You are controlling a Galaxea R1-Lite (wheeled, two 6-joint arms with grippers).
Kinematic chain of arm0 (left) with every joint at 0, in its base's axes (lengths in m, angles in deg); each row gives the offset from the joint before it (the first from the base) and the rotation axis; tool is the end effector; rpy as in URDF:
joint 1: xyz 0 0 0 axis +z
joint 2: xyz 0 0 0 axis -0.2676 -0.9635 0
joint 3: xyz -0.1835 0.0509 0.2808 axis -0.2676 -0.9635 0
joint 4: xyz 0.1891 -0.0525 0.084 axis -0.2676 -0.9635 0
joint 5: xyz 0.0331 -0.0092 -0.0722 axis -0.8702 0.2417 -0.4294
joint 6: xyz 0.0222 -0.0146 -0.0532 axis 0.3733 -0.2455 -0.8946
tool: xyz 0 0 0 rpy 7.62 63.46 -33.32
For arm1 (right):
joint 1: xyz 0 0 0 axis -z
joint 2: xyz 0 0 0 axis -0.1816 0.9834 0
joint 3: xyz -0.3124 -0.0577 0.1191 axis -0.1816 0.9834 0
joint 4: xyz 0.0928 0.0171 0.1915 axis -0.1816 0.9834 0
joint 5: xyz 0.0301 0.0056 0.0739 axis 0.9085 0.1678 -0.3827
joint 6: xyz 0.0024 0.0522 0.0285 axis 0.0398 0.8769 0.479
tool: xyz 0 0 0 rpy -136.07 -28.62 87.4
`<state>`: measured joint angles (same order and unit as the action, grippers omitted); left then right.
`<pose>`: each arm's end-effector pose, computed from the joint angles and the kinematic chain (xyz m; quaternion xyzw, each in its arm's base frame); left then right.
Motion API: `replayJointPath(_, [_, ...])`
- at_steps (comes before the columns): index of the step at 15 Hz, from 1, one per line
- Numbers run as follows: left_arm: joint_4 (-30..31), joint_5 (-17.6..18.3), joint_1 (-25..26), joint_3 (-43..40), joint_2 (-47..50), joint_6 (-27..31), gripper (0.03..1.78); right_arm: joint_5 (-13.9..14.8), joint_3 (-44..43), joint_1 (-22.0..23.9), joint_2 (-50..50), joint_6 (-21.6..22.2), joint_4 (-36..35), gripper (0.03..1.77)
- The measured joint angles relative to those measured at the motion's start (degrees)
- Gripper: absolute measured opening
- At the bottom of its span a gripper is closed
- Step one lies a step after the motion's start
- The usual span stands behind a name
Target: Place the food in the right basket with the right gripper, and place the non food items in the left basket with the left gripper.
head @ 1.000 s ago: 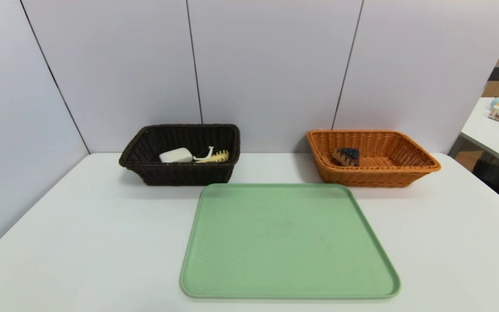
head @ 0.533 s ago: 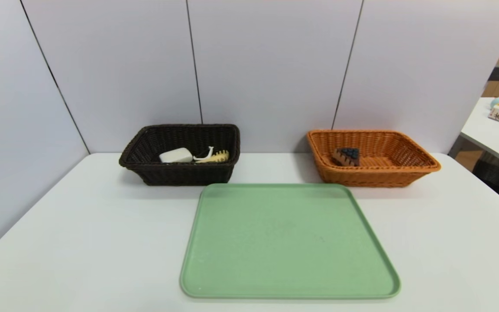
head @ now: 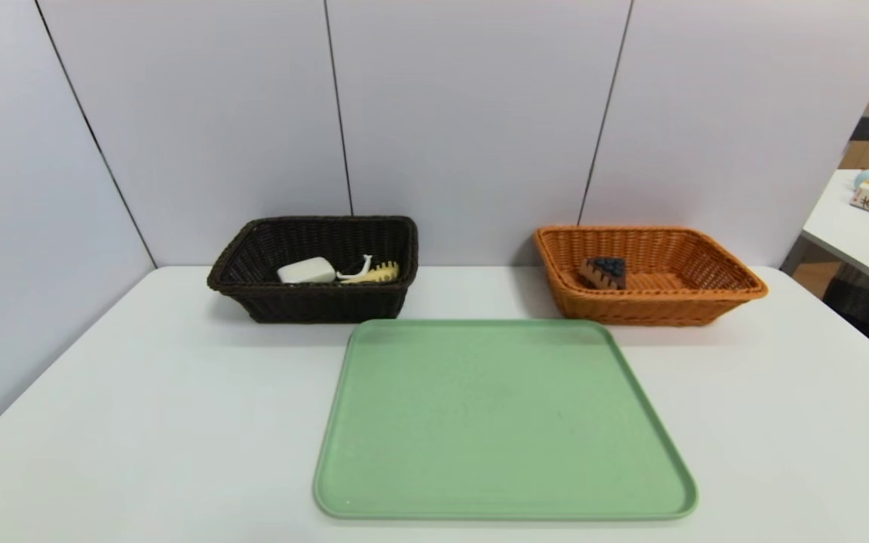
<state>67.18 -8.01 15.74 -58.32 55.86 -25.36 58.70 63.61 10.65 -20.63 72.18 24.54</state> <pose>-0.0002 0.0001 0.0759 -0.0150 -0.0014 0.0033 0.9999 -0.0002 0.0001 0.0752 0.0023 0.0002 -0.0010 1.0000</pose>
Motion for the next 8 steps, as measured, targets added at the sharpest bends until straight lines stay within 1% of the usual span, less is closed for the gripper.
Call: replayJointPath(8, [0.00, 0.00, 0.02, 0.00, 0.00, -0.18, 1.69, 0.07, 0.00, 0.00, 0.00, 0.06, 0.00, 1.70])
